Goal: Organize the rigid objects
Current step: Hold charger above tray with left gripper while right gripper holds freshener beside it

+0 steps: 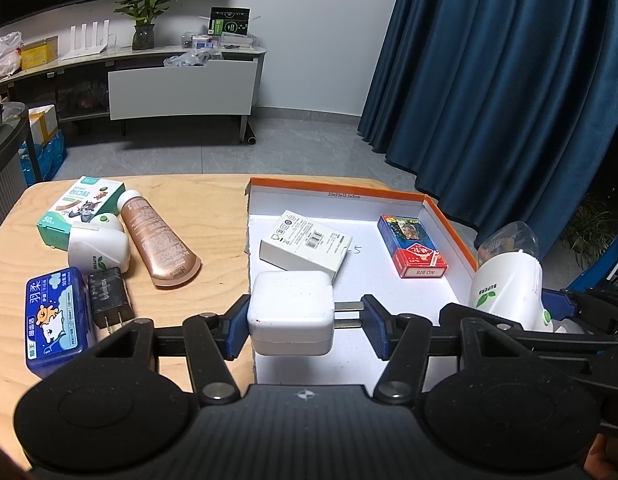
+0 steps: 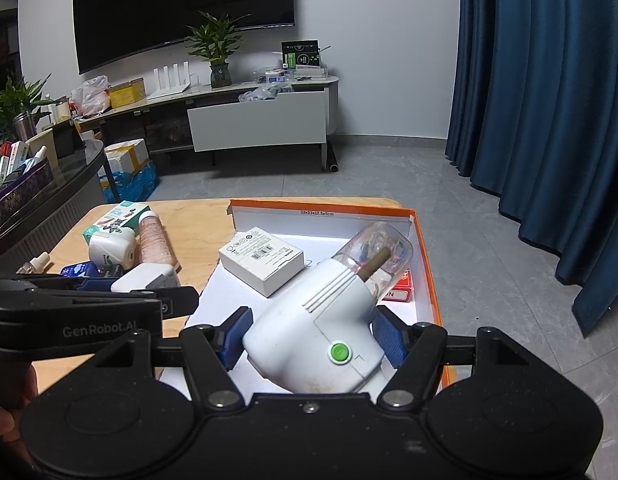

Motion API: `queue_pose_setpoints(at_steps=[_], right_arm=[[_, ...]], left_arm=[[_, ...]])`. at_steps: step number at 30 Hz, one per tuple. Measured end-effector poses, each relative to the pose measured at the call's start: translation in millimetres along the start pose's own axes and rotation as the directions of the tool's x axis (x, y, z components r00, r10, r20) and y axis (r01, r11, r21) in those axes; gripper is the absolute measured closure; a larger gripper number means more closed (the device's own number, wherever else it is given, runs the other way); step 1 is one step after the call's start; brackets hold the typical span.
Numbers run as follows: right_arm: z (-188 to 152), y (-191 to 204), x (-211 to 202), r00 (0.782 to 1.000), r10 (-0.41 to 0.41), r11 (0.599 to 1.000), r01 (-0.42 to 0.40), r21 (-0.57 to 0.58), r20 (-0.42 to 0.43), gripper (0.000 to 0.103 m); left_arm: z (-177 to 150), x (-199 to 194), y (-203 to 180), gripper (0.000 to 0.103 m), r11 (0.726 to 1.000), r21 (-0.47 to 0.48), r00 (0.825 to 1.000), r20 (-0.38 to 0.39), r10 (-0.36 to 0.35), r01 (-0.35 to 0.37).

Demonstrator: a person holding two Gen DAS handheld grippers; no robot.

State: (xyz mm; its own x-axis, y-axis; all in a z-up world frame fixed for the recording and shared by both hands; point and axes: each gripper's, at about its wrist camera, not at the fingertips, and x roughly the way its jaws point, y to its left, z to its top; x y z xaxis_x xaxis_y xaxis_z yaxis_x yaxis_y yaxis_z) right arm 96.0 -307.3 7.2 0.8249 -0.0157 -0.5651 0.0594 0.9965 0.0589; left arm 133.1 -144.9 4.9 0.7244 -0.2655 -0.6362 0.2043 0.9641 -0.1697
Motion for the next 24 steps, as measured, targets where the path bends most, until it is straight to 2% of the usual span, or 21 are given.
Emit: queue_pose_setpoints(at_steps=[24], right_arm=[[-3.7,-2.9,7.0,1.000,0.006,1.000,-0.006,-0.005,-0.028,0.024]], left_arm=[[-0.2,1.3,2.9,0.044,1.000,-0.002,1.000,-0.004,0.002,-0.002]])
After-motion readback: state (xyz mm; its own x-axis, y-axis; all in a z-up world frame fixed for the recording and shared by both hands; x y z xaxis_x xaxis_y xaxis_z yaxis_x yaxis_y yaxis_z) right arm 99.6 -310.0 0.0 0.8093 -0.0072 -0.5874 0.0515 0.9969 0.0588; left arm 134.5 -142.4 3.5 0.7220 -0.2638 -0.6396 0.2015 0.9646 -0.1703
